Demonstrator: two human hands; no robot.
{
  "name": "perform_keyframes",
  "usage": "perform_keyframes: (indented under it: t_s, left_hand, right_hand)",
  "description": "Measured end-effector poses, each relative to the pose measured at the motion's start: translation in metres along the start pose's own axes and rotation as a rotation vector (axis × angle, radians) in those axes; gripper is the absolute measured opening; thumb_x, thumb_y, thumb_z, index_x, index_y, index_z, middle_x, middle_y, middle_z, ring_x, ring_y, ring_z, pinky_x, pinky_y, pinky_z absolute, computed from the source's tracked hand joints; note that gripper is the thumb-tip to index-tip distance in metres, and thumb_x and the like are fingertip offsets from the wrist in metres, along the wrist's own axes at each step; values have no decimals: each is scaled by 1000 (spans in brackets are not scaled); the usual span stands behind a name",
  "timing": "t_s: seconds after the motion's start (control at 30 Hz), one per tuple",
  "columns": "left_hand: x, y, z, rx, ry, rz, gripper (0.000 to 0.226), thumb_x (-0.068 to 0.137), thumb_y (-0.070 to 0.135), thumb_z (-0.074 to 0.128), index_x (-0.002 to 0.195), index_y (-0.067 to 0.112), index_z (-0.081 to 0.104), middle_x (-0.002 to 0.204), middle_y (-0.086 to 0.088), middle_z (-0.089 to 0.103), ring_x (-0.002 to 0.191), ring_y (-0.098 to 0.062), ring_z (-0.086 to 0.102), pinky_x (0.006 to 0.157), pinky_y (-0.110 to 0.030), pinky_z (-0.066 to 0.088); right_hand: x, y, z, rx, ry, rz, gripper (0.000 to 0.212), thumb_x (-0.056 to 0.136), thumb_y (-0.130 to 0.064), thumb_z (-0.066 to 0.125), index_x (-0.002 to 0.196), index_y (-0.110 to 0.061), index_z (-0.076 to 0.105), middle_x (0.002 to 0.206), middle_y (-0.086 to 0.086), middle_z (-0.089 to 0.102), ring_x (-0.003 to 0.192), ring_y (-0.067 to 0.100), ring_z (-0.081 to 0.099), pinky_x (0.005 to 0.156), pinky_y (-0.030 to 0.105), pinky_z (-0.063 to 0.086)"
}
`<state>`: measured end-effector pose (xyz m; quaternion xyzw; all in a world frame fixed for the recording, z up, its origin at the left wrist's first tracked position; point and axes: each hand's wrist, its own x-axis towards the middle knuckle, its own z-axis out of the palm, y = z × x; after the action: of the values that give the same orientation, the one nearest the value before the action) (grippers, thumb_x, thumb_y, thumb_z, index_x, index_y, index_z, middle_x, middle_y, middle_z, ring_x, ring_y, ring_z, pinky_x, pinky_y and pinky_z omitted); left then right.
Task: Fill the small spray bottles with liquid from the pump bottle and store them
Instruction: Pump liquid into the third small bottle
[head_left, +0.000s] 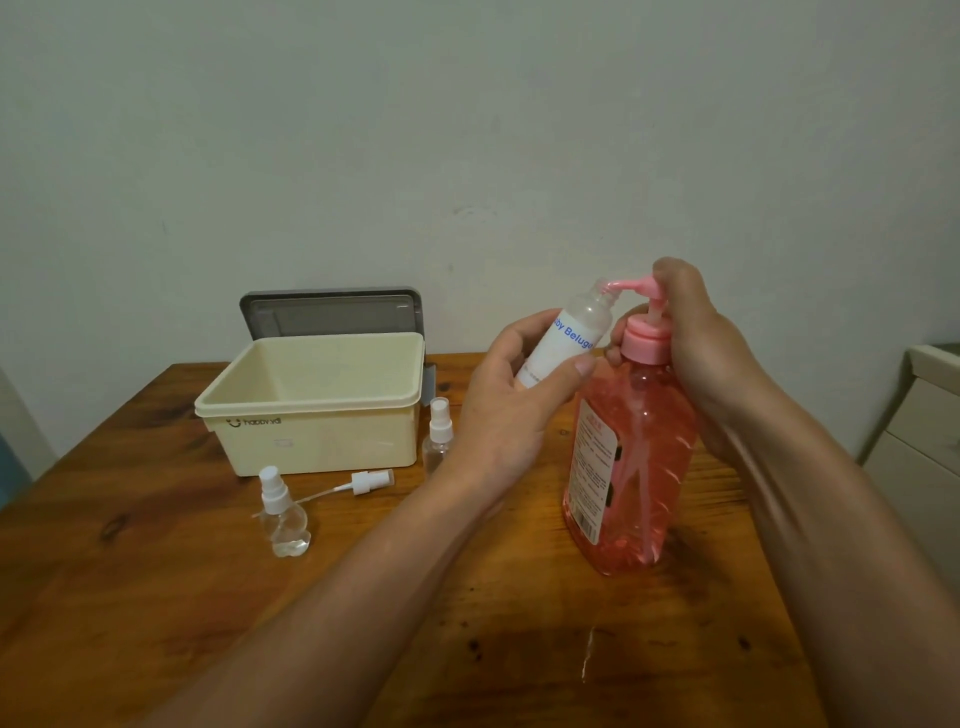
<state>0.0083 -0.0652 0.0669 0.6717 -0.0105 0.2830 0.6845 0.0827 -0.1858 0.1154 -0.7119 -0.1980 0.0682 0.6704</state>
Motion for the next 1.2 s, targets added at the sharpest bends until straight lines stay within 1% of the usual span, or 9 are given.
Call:
perform_keyframes:
  t_s: [0.2,0.33,0.4,0.57,0.67,0.9,1.0,1.1,1.2]
  left_hand:
    - [-1,-4,1,-7,-4,-19,42,87,21,69,127,25,55,117,4,63,103,-7,62,74,-17,52]
    - [1,-2,2,-27,-8,-4,43,88,19,69,128,25,54,118,4,62,103,-6,61,75,-16,52]
    - [2,-2,2,-30,-6,1,44,88,19,69,128,25,54,119,3,62,104,-8,61,75,-17,52]
    - [0,-6,2,-25,0,-17,44,87,21,70,128,25,54,118,4,63,105,-7,62,78,-19,53]
    - [-1,-7,2,-22,3,-24,44,85,23,71,127,25,55,117,5,64,103,-7,62,78,-20,53]
    - [0,-4,-1,-42,-18,0,46,85,16,71,127,27,54,119,3,62,106,-9,61,81,-22,54]
    - [0,-6,-1,-40,-29,11,45,85,11,71,124,27,55,121,0,62,108,-12,61,83,-23,54]
    - [-1,-9,-1,-33,-30,7,45,85,7,71,122,28,55,121,-1,62,108,-13,61,78,-18,52]
    - [-1,-10,-1,-47,-39,0,45,85,10,71,125,26,55,121,-2,63,107,-13,62,78,-20,52]
  right_hand:
    - [1,1,-2,17,-6,-7,47,91,-44,36,65,-14,60,60,5,63,47,17,51,55,28,42]
    - [0,1,-1,5,0,0,55,91,-59,36,71,-14,63,59,3,64,46,15,53,56,29,44]
    - [0,0,-1,-2,5,1,59,91,-62,35,67,-16,64,59,3,64,46,15,53,57,30,44]
    - [1,0,-1,3,-1,-20,49,94,-44,33,67,-13,60,58,4,62,45,15,50,53,28,41]
    - [2,1,-2,33,-9,-9,47,93,-40,34,66,-12,60,59,6,62,46,17,52,55,29,41]
    - [2,1,-1,-3,-18,-5,58,92,-57,33,64,-15,61,59,4,63,49,17,51,57,29,44]
    - [2,1,-2,18,-22,-9,53,93,-49,35,65,-13,60,59,5,63,50,18,51,56,28,43]
    - [2,1,-3,64,-30,9,46,93,-40,37,66,-12,60,60,6,62,50,19,53,56,29,43]
    - [2,2,-3,77,-26,16,45,92,-42,38,66,-13,60,60,6,62,49,19,52,55,29,42]
